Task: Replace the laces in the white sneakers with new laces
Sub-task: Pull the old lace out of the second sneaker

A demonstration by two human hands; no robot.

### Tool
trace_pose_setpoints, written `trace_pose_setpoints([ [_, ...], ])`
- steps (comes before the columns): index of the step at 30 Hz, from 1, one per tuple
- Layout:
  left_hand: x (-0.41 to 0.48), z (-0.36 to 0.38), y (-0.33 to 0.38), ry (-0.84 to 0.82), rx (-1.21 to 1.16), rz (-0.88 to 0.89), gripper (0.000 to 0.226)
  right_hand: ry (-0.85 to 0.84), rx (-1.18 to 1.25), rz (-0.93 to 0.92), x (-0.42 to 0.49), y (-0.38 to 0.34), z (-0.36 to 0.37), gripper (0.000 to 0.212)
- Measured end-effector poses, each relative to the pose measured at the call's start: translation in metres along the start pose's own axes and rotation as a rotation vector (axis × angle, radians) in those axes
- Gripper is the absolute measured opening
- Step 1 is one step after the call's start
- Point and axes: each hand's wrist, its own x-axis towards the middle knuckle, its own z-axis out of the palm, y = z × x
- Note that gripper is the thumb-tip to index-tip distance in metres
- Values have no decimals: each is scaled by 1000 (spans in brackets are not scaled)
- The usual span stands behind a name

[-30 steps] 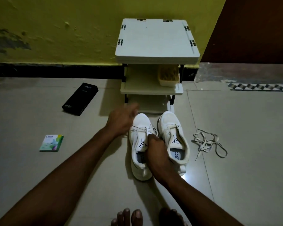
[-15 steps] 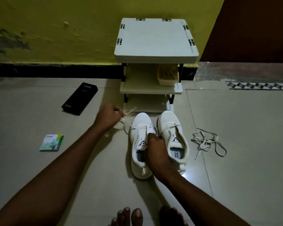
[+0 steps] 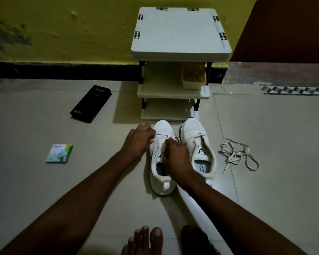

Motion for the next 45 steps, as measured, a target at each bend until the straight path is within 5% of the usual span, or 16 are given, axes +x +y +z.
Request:
trace_pose_setpoints([
  [4,-5,-10,6,158,-349,-14,6,-135,-158,-49,1,-3,-7,33],
  [13,4,-48,25,529,-456,-221,24,-144,-258,-63,1,-8,-7,26],
  [17,12,-76,39,743,-914,-291,23,-154,-199,-48,1,-7,-9,22],
  [20,15,-67,43,472,-1139,-359,23,-163,-231,-56,1,-10,-11,29],
  [25,5,-27,5,0,-258,-144,21,-158,-288,-49,4,-10,-3,35],
  [28,0,-2,-7,-168,-61,-121,13,-147,-273,-42,4,-9,-3,37],
  [30,1,7,-6,-67,-277,-232,27,-156,-264,-44,4,-10,-4,35],
  [33,6,6,0,87,-746,-644,44,-186,-240,-50,4,-12,-4,33],
  [37,14,-15,15,601,-1087,-1006,39,-256,-278,-66,3,-15,-5,36],
  [41,32,-58,-5,898,-1265,-860,44,-277,-283,-72,2,-15,-8,45],
  [45,33,-68,-7,783,-1251,-680,38,-257,-275,-76,1,-15,-10,37],
])
